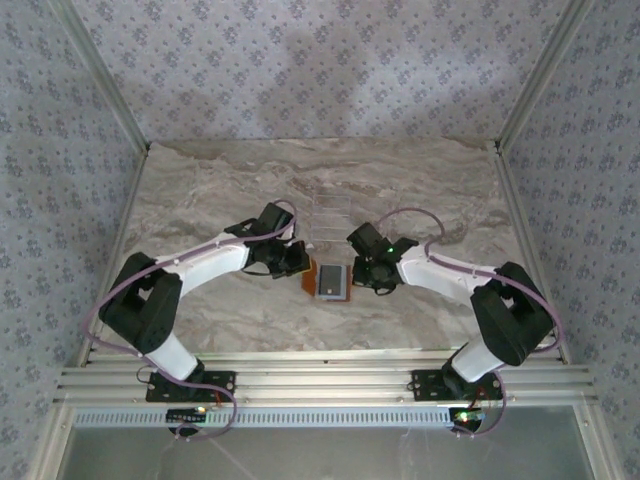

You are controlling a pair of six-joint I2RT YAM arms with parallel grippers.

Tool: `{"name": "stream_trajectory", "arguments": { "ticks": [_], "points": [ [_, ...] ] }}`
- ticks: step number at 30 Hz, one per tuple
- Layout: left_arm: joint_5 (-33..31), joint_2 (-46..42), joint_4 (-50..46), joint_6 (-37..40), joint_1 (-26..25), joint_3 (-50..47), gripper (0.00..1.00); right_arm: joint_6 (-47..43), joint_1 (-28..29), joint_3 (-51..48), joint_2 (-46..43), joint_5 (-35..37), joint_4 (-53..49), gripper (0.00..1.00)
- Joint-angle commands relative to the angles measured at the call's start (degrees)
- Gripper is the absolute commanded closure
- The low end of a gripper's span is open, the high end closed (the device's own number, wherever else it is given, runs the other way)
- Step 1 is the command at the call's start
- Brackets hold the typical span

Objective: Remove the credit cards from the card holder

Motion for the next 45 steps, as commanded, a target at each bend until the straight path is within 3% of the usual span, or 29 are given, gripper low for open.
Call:
{"name": "stream_trajectory", "arguments": {
  "ticks": [1,5,9,15,20,30,35,45],
  "points": [
    [1.38,1.50,3.07,-2.31,-0.66,-1.05,0.91,-1.60,-0.85,0.26,-1.60,2.49,-3.98,0.85],
    [0.66,2.13,5.05,-4.18,-1.28,-2.08,0.83,-1.97,-0.68,3.10,-2.13,5.62,-8.62,0.73],
    [-3.01,1.40,2.42,-3.76,-2.10,-2.07,0.68,-2.24,-0.05,5.97,-2.62,8.18,-12.15,0.55],
    [-10.47,-1.68,-3.74,-0.60,-2.11,-1.40,0.62,-3.39,1.62,10.79,-2.33,9.54,-15.48,0.44],
    [-11.85,-2.42,-6.46,0.87,-2.07,-1.18,0.64,-3.97,4.45,15.85,0.86,7.44,-17.33,0.36],
    [-8.82,-2.73,-3.57,0.40,-2.11,-2.86,0.79,-3.83,11.32,27.49,13.86,2.48,-16.62,0.30],
    [-8.17,-2.79,-2.67,0.39,-2.12,-3.06,0.81,-5.16,11.55,28.93,19.23,1.46,-17.71,0.17],
    [-7.01,-2.56,-1.46,0.84,-2.12,-3.68,0.84,-7.21,10.13,26.30,23.27,-1.52,-13.75,0.08]
  ]
}}
